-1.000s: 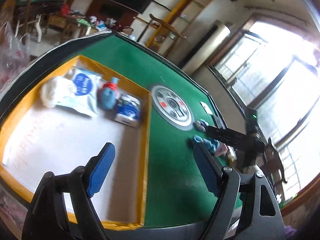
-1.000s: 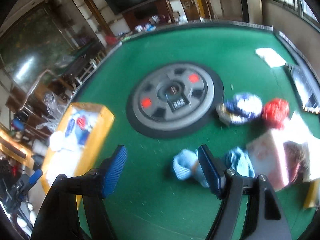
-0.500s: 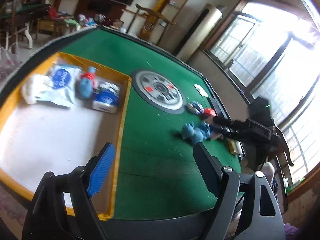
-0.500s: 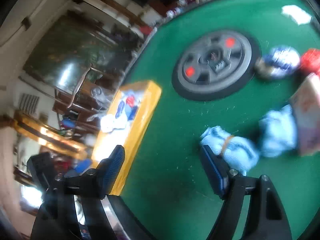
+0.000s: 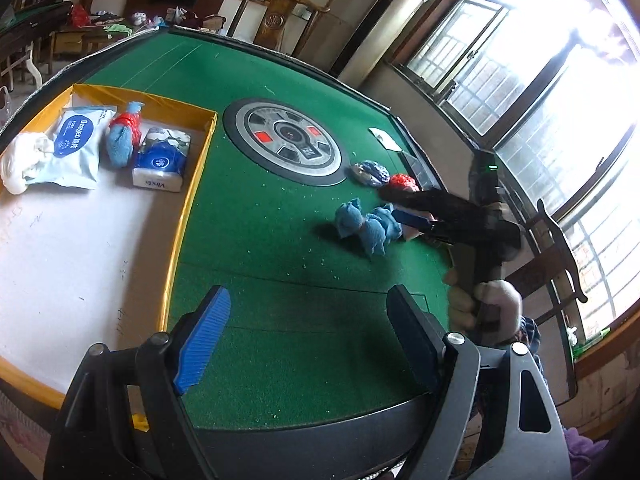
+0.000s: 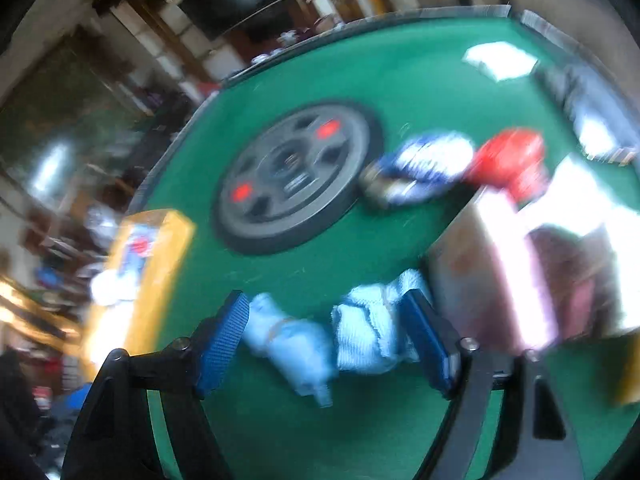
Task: Organize soft objects
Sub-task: 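Move both open tools back over the remaining items on the table, then grasp the blue towel bundle with the left tool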
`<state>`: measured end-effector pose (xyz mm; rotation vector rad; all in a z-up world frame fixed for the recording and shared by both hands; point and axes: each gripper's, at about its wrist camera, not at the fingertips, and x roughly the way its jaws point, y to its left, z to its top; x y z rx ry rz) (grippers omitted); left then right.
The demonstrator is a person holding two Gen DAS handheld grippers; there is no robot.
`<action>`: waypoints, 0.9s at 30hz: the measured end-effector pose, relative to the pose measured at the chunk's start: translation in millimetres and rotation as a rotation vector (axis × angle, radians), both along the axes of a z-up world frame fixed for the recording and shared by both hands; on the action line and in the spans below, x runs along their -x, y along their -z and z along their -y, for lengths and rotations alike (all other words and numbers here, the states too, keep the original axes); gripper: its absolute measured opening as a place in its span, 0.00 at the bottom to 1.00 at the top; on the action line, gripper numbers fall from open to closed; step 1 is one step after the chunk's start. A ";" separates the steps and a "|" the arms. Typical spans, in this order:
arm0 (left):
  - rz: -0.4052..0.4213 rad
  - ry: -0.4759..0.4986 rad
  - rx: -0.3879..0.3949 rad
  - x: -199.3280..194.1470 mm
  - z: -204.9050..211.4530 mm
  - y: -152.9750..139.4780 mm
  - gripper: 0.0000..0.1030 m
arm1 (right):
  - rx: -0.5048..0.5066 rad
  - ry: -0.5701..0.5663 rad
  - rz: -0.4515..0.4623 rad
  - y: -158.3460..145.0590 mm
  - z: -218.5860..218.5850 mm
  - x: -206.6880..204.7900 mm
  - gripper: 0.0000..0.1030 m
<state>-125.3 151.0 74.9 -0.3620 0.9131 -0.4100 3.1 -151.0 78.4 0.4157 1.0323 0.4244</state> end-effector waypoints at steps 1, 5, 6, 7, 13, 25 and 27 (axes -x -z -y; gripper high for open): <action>-0.004 -0.001 -0.001 -1.1 0.7 0.2 0.78 | -0.046 -0.024 0.010 -2.4 2.0 3.4 0.77; -0.035 0.005 0.000 -12.4 11.2 4.9 0.78 | -0.377 -0.160 0.070 -15.3 17.4 22.7 0.77; -0.043 0.014 -0.001 -16.0 17.2 6.4 0.78 | -0.342 -0.136 0.111 -20.1 21.8 26.8 0.77; -0.047 0.024 -0.005 -19.7 22.9 7.9 0.78 | -0.312 -0.105 0.144 -22.6 27.5 30.2 0.77; -0.028 0.076 -0.081 -61.4 71.5 17.9 0.78 | -0.382 0.100 0.157 -6.8 82.2 34.6 0.77; 0.019 0.134 -0.273 -126.1 164.5 57.8 0.78 | -0.430 0.235 0.182 -14.5 114.5 44.5 0.78; 0.027 0.141 -0.329 -125.1 174.9 64.9 0.78 | -0.441 0.239 0.170 -11.7 113.8 41.2 0.78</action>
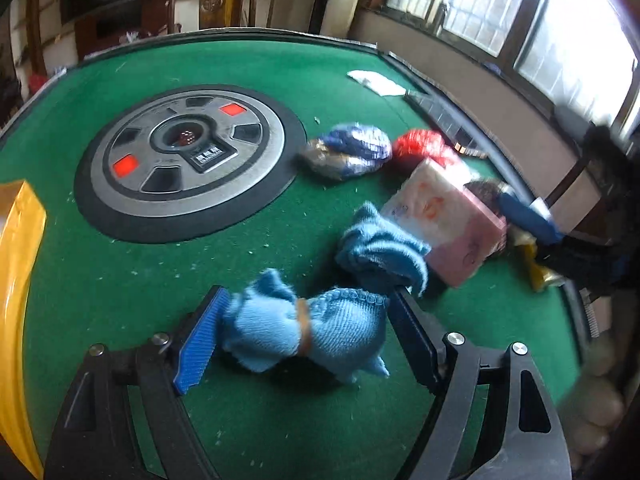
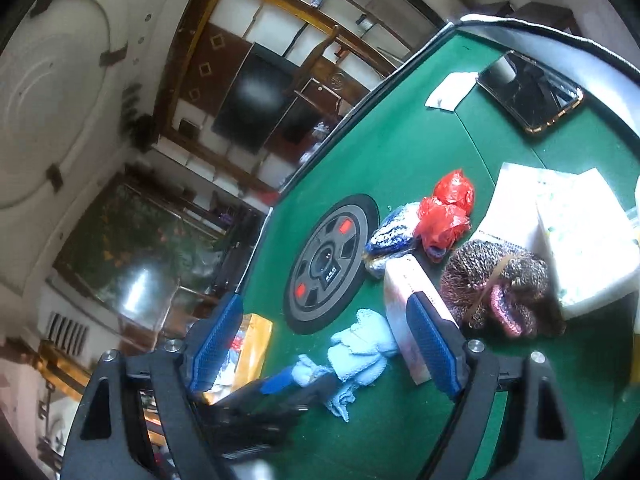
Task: Organize soft objects
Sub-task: 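Grasp the blue towel bundle with the left tool, then lift the towel bundle with the left tool while the right tool grasps the pink tissue pack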
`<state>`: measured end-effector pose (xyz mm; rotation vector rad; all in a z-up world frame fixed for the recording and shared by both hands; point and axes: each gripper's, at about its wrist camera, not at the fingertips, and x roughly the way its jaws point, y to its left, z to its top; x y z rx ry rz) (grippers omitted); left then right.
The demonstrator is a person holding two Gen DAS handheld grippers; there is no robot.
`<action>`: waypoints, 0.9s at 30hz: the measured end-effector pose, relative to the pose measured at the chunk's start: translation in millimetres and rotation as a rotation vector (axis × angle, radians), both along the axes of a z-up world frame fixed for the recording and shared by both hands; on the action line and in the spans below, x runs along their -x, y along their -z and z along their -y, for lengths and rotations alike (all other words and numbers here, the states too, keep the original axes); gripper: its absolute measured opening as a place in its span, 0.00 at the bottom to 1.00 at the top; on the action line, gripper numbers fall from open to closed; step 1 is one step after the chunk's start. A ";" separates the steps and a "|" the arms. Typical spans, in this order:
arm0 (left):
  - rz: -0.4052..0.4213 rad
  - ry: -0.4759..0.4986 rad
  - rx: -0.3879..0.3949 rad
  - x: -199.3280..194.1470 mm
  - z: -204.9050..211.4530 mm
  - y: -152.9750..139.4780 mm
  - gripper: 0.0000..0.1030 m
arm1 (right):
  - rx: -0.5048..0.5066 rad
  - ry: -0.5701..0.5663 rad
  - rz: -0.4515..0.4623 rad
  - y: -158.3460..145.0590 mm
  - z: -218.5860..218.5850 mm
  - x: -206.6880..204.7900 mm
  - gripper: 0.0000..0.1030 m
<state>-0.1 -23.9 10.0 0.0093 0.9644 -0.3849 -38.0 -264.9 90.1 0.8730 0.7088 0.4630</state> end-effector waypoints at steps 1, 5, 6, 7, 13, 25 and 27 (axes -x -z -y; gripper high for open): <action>0.010 0.005 -0.029 1.4 6.4 1.9 0.78 | -0.001 -0.001 -0.003 0.8 -2.2 -1.8 0.78; 0.028 0.060 -0.032 12.0 13.9 -0.6 0.52 | 0.011 -0.007 0.002 0.6 -5.6 -3.2 0.78; 0.018 0.060 -0.007 13.3 9.9 -2.8 0.51 | 0.019 -0.004 0.003 -0.1 -6.1 -2.6 0.78; 0.014 0.058 0.012 14.4 5.5 -5.1 0.49 | 0.021 0.000 0.002 -0.1 -6.3 -3.5 0.78; 0.025 0.020 0.136 35.2 -34.8 -32.1 0.49 | 0.037 0.031 -0.009 1.9 -2.9 -3.6 0.78; 0.092 -0.101 0.260 91.8 -142.8 -71.6 0.49 | 0.305 0.045 -0.051 4.2 -28.6 -9.8 0.78; 0.097 -0.137 0.274 98.6 -161.8 -72.2 0.49 | 0.353 0.018 -0.052 4.8 -39.6 -10.9 0.77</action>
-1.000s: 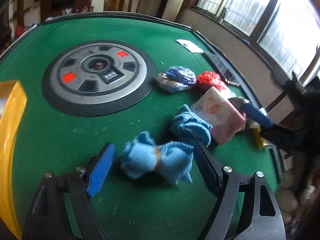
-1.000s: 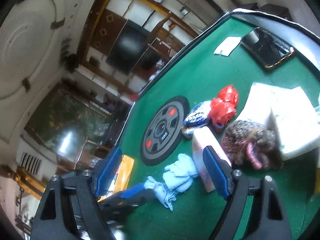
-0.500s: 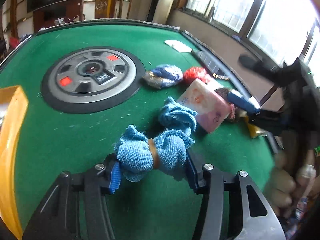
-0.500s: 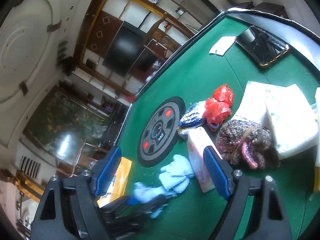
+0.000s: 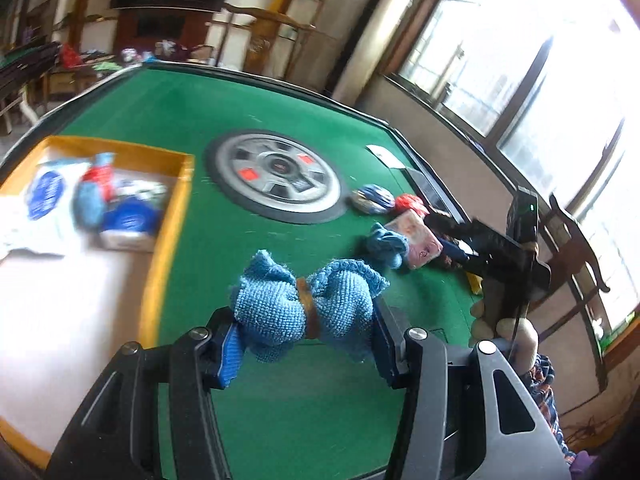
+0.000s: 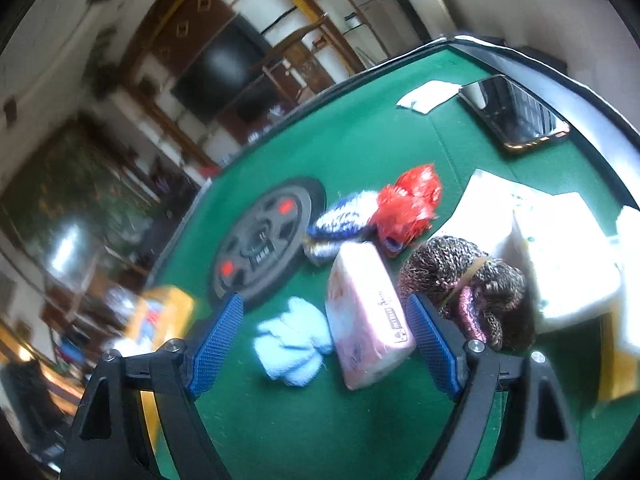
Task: Organize soft objects
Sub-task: 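Lift the towel bundle with the left tool while the right tool grasps the pink tissue pack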
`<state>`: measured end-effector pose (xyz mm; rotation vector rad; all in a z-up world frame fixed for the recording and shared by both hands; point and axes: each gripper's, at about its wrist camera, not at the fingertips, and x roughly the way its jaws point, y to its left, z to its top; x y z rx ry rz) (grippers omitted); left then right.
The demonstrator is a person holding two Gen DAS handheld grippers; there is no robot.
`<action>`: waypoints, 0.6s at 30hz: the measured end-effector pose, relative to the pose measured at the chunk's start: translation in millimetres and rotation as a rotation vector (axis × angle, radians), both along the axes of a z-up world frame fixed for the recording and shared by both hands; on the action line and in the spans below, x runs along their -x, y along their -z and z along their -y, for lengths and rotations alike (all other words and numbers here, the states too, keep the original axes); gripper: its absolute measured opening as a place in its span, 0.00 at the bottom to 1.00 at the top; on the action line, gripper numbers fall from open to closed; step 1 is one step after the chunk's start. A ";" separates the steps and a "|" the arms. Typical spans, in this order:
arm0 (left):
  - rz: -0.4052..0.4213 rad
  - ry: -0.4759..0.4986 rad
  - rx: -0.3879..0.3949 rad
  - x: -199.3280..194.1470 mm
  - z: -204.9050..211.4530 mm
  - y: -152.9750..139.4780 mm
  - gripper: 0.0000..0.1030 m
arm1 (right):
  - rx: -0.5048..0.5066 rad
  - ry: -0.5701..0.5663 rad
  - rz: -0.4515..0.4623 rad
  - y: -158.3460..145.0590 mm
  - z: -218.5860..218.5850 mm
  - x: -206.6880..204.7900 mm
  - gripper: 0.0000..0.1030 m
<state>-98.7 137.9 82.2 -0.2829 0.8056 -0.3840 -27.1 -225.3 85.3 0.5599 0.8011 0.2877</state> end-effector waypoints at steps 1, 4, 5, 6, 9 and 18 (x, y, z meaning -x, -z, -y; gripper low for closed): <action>0.000 -0.015 0.006 2.1 -8.1 0.3 0.50 | 0.003 -0.026 0.001 -0.3 -4.8 -0.1 0.77; 0.006 -0.064 0.022 7.0 -30.0 1.3 0.50 | 0.033 -0.056 0.009 -0.9 -16.0 0.9 0.73; 0.007 -0.078 0.030 8.8 -36.6 1.6 0.50 | 0.040 -0.054 -0.002 1.0 -17.7 -0.2 0.68; 0.005 -0.093 0.041 10.2 -43.9 2.6 0.50 | 0.025 -0.055 -0.015 3.6 -16.9 -2.6 0.65; -0.002 -0.124 0.062 12.3 -58.8 5.0 0.50 | -0.056 -0.038 -0.077 16.6 -8.7 -11.1 0.58; 0.020 -0.162 0.087 26.5 -87.8 6.5 0.50 | 0.165 0.089 -0.234 12.3 -28.2 -36.9 0.58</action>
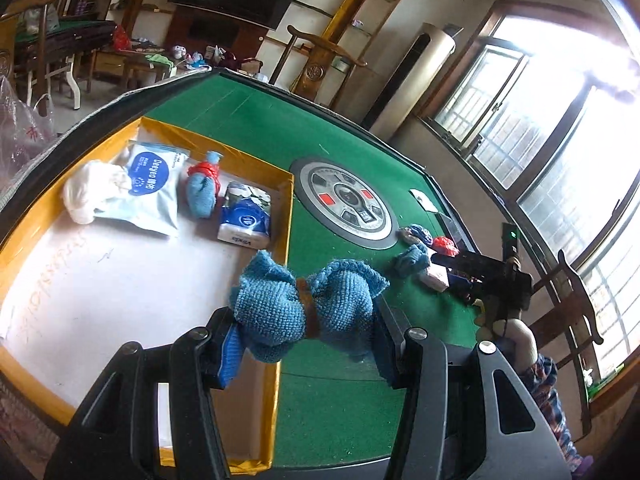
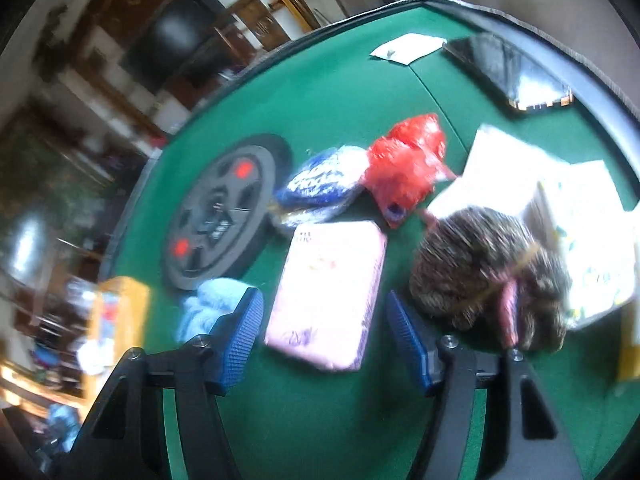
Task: Organize soft objects
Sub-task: 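Lift the towel bundle with the left tool while the right tool grasps the pink tissue pack, then drop the towel bundle into the box with the left tool while the right tool carries the pink pack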
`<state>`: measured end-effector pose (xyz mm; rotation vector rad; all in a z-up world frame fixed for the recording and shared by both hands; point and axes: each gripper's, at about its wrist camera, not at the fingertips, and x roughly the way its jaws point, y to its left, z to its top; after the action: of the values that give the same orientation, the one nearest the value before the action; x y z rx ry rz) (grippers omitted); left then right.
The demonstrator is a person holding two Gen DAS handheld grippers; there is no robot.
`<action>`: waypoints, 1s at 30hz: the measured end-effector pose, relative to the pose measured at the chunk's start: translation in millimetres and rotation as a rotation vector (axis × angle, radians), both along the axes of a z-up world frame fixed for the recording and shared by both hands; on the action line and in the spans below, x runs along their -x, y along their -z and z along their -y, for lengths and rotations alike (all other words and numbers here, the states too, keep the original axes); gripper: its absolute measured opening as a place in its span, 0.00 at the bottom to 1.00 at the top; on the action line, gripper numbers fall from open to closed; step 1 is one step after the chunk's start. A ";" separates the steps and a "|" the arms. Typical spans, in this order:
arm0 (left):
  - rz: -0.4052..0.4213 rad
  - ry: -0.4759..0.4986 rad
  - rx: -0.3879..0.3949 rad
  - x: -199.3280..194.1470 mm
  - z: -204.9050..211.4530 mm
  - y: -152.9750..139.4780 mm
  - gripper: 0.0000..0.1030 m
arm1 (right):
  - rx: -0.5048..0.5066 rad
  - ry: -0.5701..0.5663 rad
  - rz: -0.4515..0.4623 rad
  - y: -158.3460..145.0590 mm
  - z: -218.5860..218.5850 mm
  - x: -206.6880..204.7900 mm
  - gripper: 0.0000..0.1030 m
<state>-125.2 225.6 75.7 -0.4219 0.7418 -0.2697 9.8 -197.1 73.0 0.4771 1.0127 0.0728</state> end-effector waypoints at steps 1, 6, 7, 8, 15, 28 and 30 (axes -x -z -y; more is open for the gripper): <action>0.002 -0.004 -0.001 0.8 -2.6 0.2 0.50 | 0.052 -0.010 -0.015 -1.8 -8.5 -5.1 0.58; -0.014 -0.056 -0.028 5.2 -28.7 3.9 0.50 | 0.222 -0.015 -0.043 0.3 -28.4 -8.9 0.47; -0.029 -0.074 -0.036 4.4 -37.7 5.7 0.50 | 0.217 -0.008 -0.038 -1.6 -27.5 -5.8 0.47; -0.044 -0.088 -0.046 2.9 -44.5 8.1 0.50 | 0.200 0.000 -0.033 -4.4 -24.6 -0.6 0.47; -0.211 -0.162 -0.146 -35.1 -81.6 43.0 0.51 | 0.106 -0.014 0.102 -58.3 -26.7 46.9 0.47; -0.222 -0.156 0.064 -72.9 -109.1 54.4 0.74 | -0.006 -0.565 0.137 -62.2 -241.4 42.5 0.47; -0.222 -0.153 0.098 -74.1 -112.7 54.5 0.74 | 0.010 -0.626 0.132 -54.6 -274.2 41.7 0.47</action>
<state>-51.1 338.3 21.3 -0.6053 0.9102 -0.1159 -31.9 77.1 127.6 0.1283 1.0008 0.6496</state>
